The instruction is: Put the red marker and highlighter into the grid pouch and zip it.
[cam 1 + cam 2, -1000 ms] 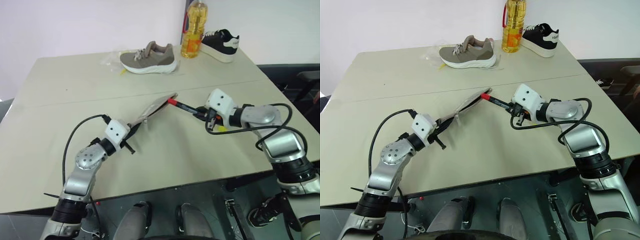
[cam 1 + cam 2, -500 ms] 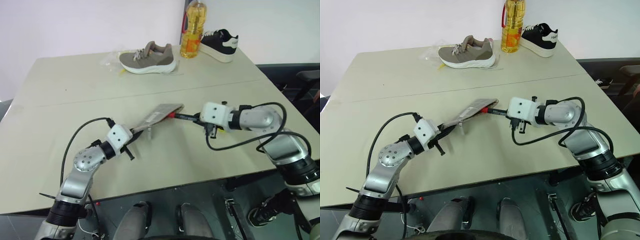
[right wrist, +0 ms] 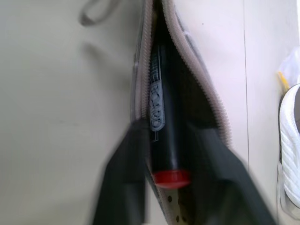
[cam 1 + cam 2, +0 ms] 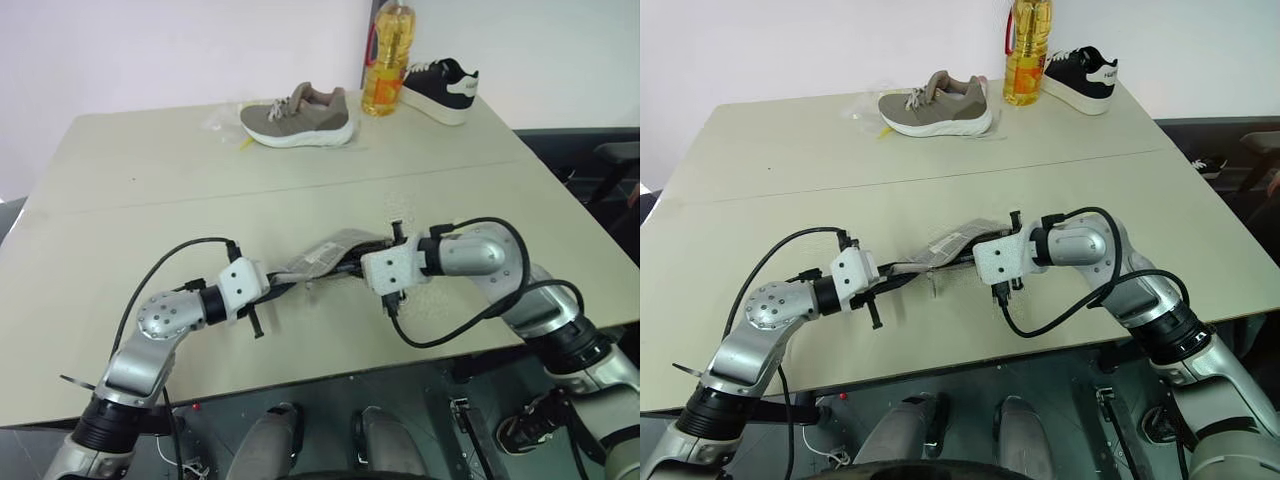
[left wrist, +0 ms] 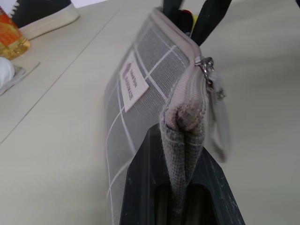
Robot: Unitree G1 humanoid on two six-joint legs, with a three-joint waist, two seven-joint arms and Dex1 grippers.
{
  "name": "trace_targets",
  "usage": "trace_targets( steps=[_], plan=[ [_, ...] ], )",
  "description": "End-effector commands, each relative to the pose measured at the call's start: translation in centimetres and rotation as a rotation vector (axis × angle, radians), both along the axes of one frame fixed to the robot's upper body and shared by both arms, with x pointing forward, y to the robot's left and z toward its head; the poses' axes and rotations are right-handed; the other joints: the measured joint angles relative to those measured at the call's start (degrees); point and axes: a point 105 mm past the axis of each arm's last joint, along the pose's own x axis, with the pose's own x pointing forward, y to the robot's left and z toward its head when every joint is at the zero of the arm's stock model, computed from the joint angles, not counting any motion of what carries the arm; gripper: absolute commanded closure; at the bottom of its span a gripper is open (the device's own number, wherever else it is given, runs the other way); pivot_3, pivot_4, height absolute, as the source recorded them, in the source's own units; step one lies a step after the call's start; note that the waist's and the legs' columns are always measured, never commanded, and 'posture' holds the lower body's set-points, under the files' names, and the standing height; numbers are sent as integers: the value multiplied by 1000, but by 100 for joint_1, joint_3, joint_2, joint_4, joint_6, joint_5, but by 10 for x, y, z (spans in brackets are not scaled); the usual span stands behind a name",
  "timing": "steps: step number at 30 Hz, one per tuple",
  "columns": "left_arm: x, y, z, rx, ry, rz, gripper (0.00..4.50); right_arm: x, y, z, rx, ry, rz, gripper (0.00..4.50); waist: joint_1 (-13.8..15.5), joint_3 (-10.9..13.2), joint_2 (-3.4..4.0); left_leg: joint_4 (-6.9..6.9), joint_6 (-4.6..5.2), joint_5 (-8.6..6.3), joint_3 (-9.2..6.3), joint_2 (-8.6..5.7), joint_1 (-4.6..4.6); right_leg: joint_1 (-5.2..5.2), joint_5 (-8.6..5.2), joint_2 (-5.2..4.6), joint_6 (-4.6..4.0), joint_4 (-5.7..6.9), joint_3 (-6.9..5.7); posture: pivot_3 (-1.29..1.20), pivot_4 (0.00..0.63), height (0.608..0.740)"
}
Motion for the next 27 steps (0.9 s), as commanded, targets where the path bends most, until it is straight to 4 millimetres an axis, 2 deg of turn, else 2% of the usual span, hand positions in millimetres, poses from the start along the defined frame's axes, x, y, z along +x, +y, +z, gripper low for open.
trace_targets(
  steps=[1,4,8,10,12,15,18,19,23,26,27],
  plan=[
    [7,3,9,-41,-50,73,4500,10,-15,40,178,15,-110,1252,7,0,-1,0,0,0,0,0,0,0,0,0,0,0,0,0,150,740],
    [14,7,6,-113,-39,167,4500,21,-47,53,369,162,-325,1252,12,0,-1,3,1,0,-2,-1,0,5,0,0,0,0,0,0,150,740],
    [22,5,6,-169,-55,239,4500,51,-97,41,500,196,-685,1252,11,-3,-7,3,1,0,-2,0,2,5,0,0,0,1,-1,0,150,740],
    [27,1,8,-192,-66,261,4500,64,-127,25,624,294,-945,635,6,-4,-8,3,1,0,-2,0,6,8,1,-1,-1,3,0,0,150,740],
    [32,-2,9,-202,-78,279,4500,67,-144,13,652,310,-1091,56,10,-4,-7,3,1,0,-1,-1,5,6,2,-1,-3,4,0,0,150,740],
    [36,-8,8,-194,-92,282,4500,69,-167,-3,684,298,-1316,56,10,-5,-5,1,2,1,0,-1,2,1,3,0,-1,6,0,0,150,740],
    [37,-10,6,-191,-94,275,4500,68,-175,-13,743,332,-1444,56,2,-5,-4,0,2,1,1,-2,1,0,5,0,3,5,0,0,150,740],
    [37,-10,6,-192,-95,275,4500,68,-175,-14,755,341,-1458,56,1,-5,-4,0,2,2,2,-2,1,-1,5,0,3,5,0,0,150,740],
    [38,-11,5,-189,-96,269,4500,60,-167,-39,782,478,-1577,56,-3,-5,-4,1,2,2,2,-1,4,1,5,2,3,8,0,0,150,740],
    [37,-11,4,-183,-97,263,4500,59,-159,-41,833,537,-1575,889,6,-6,-3,2,2,2,1,-1,5,4,4,3,1,9,0,0,150,740],
    [37,-11,4,-181,-97,261,4500,59,-157,-40,841,543,-1574,1314,6,-6,-3,3,3,2,1,-2,4,4,4,2,2,8,0,0,150,740]
  ],
)
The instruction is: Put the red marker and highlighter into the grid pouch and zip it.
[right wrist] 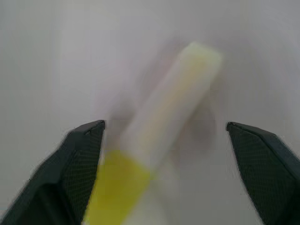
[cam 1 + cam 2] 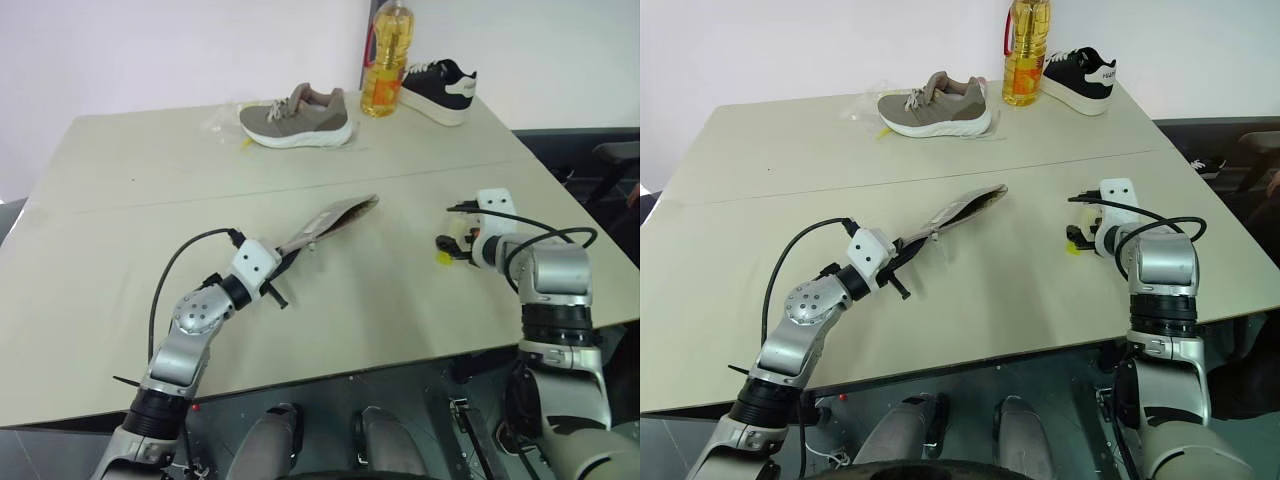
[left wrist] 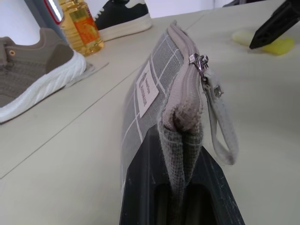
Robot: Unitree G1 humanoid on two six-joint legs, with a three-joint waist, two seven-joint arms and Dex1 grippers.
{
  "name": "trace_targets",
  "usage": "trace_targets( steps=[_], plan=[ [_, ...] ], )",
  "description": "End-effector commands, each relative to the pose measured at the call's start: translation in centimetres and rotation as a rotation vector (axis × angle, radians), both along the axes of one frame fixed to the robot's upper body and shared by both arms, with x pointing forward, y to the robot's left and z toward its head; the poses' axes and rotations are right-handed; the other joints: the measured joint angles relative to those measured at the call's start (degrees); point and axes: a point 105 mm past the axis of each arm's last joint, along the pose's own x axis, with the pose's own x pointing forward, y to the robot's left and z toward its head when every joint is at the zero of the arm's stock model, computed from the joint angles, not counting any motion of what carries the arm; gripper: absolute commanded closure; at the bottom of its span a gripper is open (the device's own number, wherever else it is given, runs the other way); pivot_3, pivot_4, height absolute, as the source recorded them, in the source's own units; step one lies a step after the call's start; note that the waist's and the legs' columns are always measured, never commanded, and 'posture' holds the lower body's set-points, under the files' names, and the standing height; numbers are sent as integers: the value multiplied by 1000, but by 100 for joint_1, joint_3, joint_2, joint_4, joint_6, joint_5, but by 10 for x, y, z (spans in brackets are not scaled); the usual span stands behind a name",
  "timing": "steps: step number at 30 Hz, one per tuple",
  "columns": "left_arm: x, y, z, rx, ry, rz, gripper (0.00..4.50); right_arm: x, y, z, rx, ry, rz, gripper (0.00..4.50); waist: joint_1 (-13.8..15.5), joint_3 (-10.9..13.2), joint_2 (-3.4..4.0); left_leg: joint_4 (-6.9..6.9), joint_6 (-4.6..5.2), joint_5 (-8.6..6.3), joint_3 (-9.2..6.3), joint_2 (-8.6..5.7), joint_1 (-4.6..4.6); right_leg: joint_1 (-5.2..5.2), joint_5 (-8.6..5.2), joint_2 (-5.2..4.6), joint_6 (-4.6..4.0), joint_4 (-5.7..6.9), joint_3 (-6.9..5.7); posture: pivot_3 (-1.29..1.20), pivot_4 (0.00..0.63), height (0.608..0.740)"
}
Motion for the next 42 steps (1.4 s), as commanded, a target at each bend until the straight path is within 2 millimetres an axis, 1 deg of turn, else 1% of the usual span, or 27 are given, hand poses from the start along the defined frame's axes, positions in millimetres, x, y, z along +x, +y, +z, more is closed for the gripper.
trace_targets(
  steps=[1,4,5,7,9,11,12,14,16,20,21,23,29,34,36,39,42],
  plan=[
    [0,-1,5,6,-29,-10,4500,0,0,10,38,-28,-26,1872,-5,0,0,0,0,0,0,-1,0,0,0,-1,1,0,0,0,150,740],
    [0,-1,5,6,-30,-12,4500,1,1,12,34,-32,-26,3402,-11,0,0,1,0,0,1,-2,0,2,1,-1,2,-3,0,0,150,740],
    [0,-1,6,6,-30,-11,4500,2,1,15,22,-41,-17,3637,-11,0,0,1,0,0,1,-2,1,2,1,-1,2,-2,0,0,150,740],
    [0,-1,6,4,-34,-10,4500,6,4,27,-54,-91,49,3629,-15,0,1,0,0,0,0,0,1,-1,1,0,2,1,0,0,150,740],
    [1,1,9,-5,-41,-7,4500,9,21,54,-242,-228,277,3629,-18,6,10,0,0,0,1,-1,0,-2,1,0,2,0,0,0,150,740],
    [1,2,12,-8,-47,-12,4500,2,45,75,-438,-360,558,3629,-12,8,15,0,1,0,4,-2,-2,-2,6,-1,15,-2,0,0,150,740],
    [1,2,13,-9,-49,-15,4500,-4,54,79,-491,-395,663,3629,-17,8,15,-1,1,0,4,-2,-3,-2,6,-1,19,-3,-1,0,150,740],
    [0,3,15,-9,-51,-28,4500,-18,69,87,-520,-437,835,3629,-32,9,11,-1,3,-2,3,0,0,7,3,-1,30,-7,-9,0,150,740],
    [-1,2,16,-5,-55,-43,4500,-30,82,92,-497,-455,949,3629,-38,11,8,0,4,-3,2,3,2,11,-5,0,43,-9,-11,0,150,740],
    [-5,1,16,-2,-55,-66,4500,-37,93,93,-492,-456,1018,3629,-9,11,7,4,3,-4,-1,4,1,12,-4,-2,33,-9,-10,0,150,740],
    [-6,0,16,-3,-55,-68,4500,-37,94,93,-489,-455,1024,3629,-7,11,7,5,3,-4,-1,3,0,12,-9,-3,14,-9,-10,0,150,740],
    [-8,0,17,-6,-54,-70,4500,-38,97,89,-491,-445,1047,3629,1,11,7,6,3,-4,-1,3,-1,13,-7,-5,9,-12,-10,0,150,740],
    [-12,-4,19,-17,-54,-84,4500,-38,100,77,-510,-409,1066,3629,-2,11,7,1,6,-6,-2,2,-5,11,-7,-7,8,-23,-10,0,150,740],
    [-13,-6,19,-17,-54,-97,4500,-36,101,75,-518,-404,1067,3629,-3,11,7,1,6,-7,-2,2,-5,11,-7,-7,7,-23,-10,0,150,740],
    [-14,-7,19,-12,-54,-105,4500,-36,101,74,-565,-400,1087,3629,-2,11,7,1,6,-6,-2,2,-5,11,-7,-7,7,-23,-10,0,150,740],
    [-18,-9,16,33,-50,-140,4500,-37,100,74,-713,-406,1169,3629,-3,11,7,1,6,-7,-1,1,-5,11,-7,-7,8,-24,-10,0,150,740],
    [-22,-12,13,82,-43,-187,4500,-42,104,73,-820,-418,1268,3629,-6,11,7,0,5,-7,-1,2,-5,12,-7,-7,7,-27,-10,0,150,740]
  ],
)
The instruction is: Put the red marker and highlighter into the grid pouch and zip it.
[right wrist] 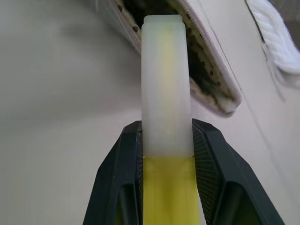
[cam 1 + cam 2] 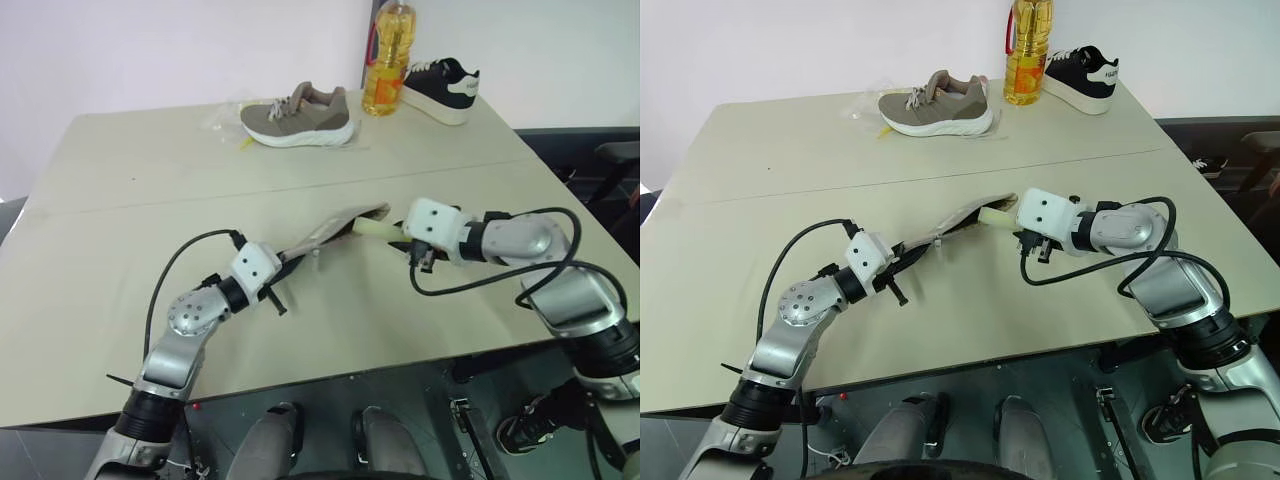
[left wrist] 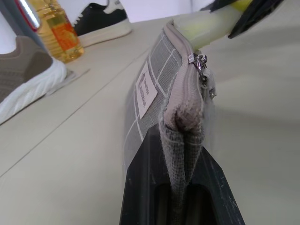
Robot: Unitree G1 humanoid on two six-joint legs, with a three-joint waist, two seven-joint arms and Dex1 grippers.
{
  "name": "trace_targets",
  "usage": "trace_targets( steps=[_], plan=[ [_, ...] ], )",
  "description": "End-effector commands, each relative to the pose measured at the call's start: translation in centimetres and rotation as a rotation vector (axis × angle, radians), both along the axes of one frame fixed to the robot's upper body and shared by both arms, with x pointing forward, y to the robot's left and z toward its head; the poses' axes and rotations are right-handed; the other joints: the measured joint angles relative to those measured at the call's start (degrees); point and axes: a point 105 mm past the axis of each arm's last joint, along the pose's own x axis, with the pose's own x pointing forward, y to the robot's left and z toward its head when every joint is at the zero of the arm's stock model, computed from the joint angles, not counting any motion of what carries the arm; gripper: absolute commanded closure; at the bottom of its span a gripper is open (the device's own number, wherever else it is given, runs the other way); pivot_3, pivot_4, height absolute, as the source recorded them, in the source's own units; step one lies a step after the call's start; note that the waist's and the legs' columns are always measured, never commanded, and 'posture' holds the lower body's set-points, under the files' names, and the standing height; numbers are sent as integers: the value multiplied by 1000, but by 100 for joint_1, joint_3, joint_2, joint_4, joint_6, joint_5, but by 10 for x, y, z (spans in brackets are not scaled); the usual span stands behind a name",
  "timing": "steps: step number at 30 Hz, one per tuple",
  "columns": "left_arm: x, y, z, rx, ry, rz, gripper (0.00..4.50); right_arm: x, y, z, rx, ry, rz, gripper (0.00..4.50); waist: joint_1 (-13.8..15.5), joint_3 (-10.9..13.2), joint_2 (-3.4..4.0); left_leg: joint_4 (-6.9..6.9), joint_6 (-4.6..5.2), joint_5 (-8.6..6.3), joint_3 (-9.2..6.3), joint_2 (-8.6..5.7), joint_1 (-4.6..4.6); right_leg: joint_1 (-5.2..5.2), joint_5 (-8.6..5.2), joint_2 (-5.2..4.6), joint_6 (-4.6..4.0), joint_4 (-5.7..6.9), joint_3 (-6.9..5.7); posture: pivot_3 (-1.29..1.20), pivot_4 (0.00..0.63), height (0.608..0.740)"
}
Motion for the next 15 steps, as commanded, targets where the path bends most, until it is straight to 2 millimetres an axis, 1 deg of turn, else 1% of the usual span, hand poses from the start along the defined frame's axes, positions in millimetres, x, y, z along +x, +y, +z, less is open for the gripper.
trace_targets(
  steps=[1,3,8,11,15],
  plan=[
    [-9,-10,10,39,-45,-85,4500,-5,9,8,-140,-98,133,3629,-5,0,0,0,0,0,0,0,0,0,0,0,0,-1,0,0,150,740],
    [-11,-12,10,57,-36,-118,4500,-8,14,5,-212,-129,205,3629,-4,0,0,0,-1,-1,0,0,0,0,0,0,0,-1,0,0,150,740],
    [-16,-20,14,80,-19,-191,4500,-17,40,-1,-316,-216,390,3629,-9,0,0,0,-8,-5,0,1,0,0,-1,1,-1,-1,0,0,150,740],
    [-16,-22,17,81,-19,-197,4500,-15,50,1,-305,-252,418,3629,-5,0,0,-1,-4,-2,-1,1,1,0,0,1,-1,-1,0,0,150,740],
    [-17,-22,18,83,-17,-198,4500,-13,52,2,-294,-257,427,3629,5,0,0,0,0,0,-2,-1,1,1,0,1,0,-1,0,0,150,740]
  ],
)
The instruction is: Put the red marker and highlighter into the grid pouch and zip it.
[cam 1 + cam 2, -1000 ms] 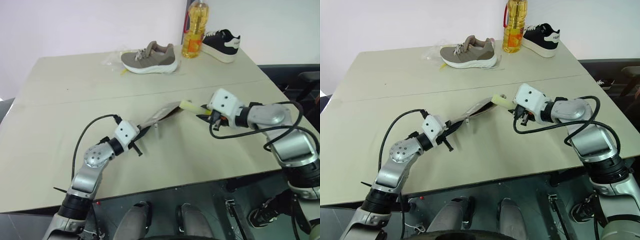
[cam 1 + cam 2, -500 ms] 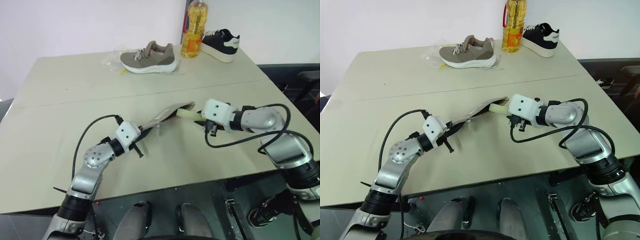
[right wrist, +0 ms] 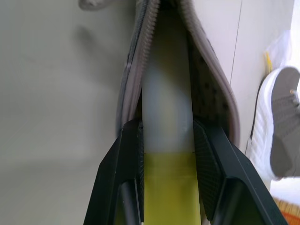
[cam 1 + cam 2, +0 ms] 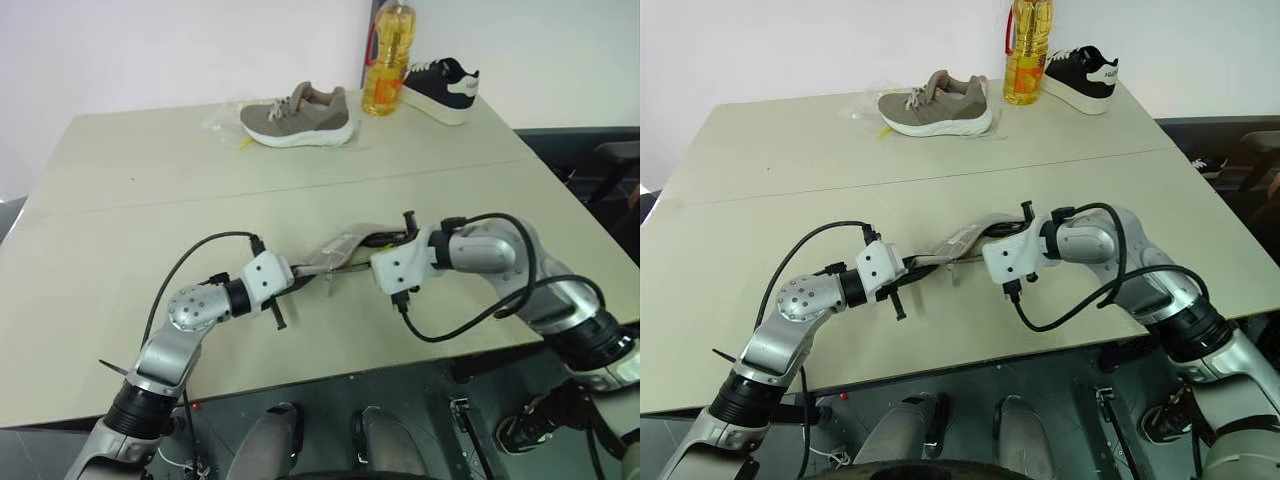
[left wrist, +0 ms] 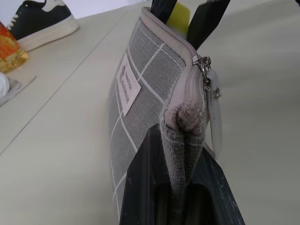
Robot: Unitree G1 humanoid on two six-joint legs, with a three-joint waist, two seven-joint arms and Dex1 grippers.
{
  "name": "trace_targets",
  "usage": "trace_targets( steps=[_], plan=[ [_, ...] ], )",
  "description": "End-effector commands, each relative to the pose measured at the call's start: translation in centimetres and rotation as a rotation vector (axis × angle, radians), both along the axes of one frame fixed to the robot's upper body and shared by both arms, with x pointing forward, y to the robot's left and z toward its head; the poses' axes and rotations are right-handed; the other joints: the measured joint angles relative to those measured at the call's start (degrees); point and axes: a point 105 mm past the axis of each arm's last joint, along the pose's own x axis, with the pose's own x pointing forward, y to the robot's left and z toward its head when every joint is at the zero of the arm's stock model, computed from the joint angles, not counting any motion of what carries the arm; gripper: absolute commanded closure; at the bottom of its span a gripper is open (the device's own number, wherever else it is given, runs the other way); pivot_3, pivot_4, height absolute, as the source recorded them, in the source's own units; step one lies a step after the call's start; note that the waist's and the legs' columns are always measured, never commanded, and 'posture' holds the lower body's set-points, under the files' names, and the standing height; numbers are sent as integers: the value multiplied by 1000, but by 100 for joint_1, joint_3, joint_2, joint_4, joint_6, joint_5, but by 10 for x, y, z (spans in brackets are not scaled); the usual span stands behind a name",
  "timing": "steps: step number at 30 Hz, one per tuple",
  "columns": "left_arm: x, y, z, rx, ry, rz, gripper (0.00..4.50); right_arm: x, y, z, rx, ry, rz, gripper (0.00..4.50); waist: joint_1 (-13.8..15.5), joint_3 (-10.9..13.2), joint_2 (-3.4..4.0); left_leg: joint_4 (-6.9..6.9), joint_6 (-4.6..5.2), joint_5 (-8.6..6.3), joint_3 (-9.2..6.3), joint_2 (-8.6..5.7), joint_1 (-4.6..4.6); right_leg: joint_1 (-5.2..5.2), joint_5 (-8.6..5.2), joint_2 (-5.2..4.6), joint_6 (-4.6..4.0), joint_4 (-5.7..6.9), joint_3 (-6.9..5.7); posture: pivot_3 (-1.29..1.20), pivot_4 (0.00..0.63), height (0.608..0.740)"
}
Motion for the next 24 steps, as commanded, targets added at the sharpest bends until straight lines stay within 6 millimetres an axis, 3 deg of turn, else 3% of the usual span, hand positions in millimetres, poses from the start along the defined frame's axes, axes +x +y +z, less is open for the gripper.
trace_targets(
  steps=[1,7,11,15,18,24],
  plan=[
    [-5,-6,15,-30,-45,-33,4500,1,4,14,21,-40,25,3129,-2,0,0,0,0,0,0,0,0,0,0,0,0,0,0,0,150,740],
    [4,2,21,-145,-6,57,4500,10,-8,50,199,-33,-65,160,-4,0,0,0,1,0,0,0,1,0,0,0,0,2,0,0,150,740],
    [13,4,31,-298,76,114,4500,13,-22,83,440,83,-163,160,-1,0,-1,3,1,1,-4,0,1,2,2,1,2,3,0,0,150,740],
    [30,2,38,-408,156,167,4500,-3,-18,98,728,384,-201,160,4,1,-2,4,2,1,-9,0,1,5,4,2,5,5,-2,0,150,740],
    [48,0,45,-490,193,223,4500,-12,-9,74,802,562,-267,160,1,-2,-7,4,2,1,-9,-1,1,5,10,2,16,6,-3,0,150,740],
    [61,-2,54,-561,201,262,4500,8,14,41,967,661,-484,160,-17,-3,-8,2,2,1,-5,-1,-1,-11,11,2,17,19,-1,0,150,740]
  ],
)
